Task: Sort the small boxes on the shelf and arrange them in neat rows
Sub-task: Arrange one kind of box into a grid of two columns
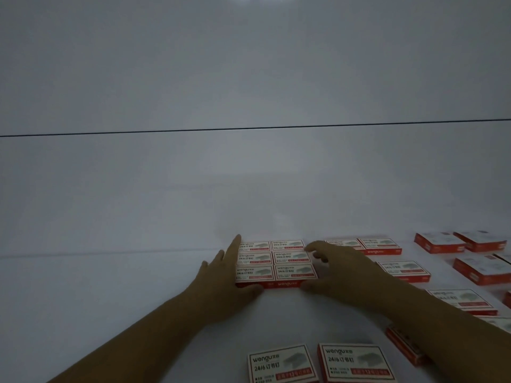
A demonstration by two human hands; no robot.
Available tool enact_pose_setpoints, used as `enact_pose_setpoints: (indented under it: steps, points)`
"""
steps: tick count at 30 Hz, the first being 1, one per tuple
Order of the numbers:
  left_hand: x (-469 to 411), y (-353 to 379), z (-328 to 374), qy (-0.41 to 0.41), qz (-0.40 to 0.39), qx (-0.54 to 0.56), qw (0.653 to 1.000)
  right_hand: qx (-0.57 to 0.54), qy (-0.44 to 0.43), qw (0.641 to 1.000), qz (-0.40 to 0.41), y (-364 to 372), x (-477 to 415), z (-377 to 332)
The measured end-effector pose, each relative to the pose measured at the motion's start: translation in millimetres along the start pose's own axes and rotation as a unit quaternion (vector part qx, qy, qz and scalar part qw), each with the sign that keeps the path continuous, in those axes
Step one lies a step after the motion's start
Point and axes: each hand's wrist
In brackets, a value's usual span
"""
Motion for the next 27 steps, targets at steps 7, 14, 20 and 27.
enact_pose_setpoints:
  steps: [7,14,20,27]
  points:
    - [-3.5,2.3,-2.6,0.033,-0.024,-0.079,0.996,0.043,0.002,0.994,-0.096,7.2,-4.9,-4.9]
    - [-5.3,2.6,-2.2,0.034,-0.046,-0.088,0.994,0.063,-0.008,0.992,-0.110,10.1,-8.3,0.2]
    - [-5.2,4.8,-4.0,0.027,-0.041,-0.087,0.995,0.065,-0.011,0.993,-0.098,9.5,-9.6,2.8]
    - [16.1,-42.0,13.9,0.055,0.093,0.011,0.994,0.058,-0.073,0.990,-0.109,-41.1,7.5,-19.9]
Point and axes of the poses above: each hand's wrist, its own x-axis away from the middle knuckle, its own y-axis out of the palm, z = x × y, and after that the axes turned 14 degrees about -x, right-handed
